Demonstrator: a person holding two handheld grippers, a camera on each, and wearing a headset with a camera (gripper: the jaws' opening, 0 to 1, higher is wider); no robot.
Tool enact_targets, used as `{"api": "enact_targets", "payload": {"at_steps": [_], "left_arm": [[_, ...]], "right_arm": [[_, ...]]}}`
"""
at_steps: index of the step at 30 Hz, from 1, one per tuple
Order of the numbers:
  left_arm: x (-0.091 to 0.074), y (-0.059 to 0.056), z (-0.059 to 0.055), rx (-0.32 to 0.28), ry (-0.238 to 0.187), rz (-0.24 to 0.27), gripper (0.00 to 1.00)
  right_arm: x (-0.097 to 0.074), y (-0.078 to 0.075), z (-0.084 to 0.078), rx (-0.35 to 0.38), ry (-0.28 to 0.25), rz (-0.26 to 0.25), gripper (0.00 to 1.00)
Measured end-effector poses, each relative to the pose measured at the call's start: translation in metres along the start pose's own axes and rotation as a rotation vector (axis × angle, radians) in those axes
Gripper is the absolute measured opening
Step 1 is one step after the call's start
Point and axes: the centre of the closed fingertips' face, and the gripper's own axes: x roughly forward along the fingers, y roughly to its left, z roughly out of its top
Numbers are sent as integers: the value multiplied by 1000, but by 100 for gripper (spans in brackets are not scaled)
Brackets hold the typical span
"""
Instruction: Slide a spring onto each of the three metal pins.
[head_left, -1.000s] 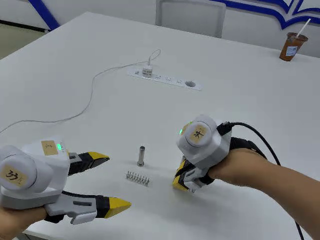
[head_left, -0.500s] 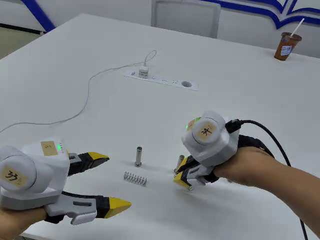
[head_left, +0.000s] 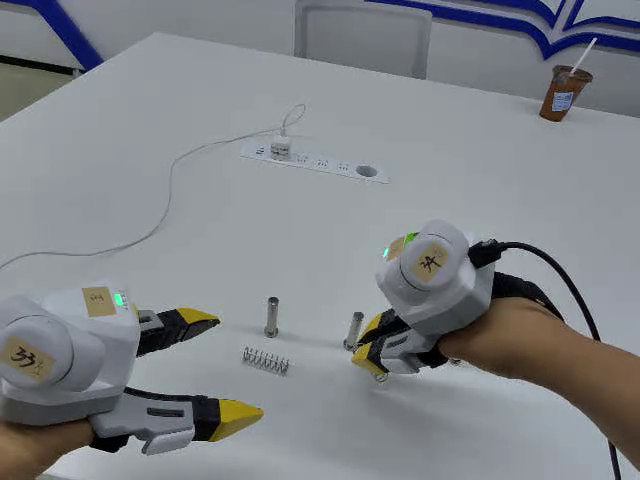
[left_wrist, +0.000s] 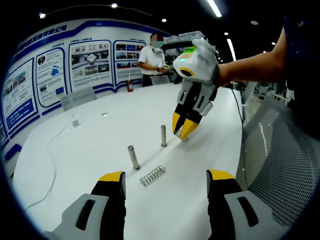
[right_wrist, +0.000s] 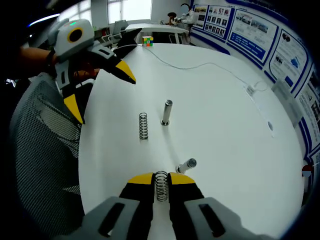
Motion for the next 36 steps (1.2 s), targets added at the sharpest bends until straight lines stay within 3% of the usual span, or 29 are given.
{"api": "enact_targets", "payload": {"at_steps": [19,24,36], "left_arm": [[12,-12,25,-10,-56,-56,64],[18,-16,28,-10,-57,-82,62],[32,-24,34,-15,-63,-133,54]], "right_arm": [[-26,16,52,30,-168,21,12],[-31,22,68,45,-216,40,12],[-37,34,92,44,-277,67,12]]}}
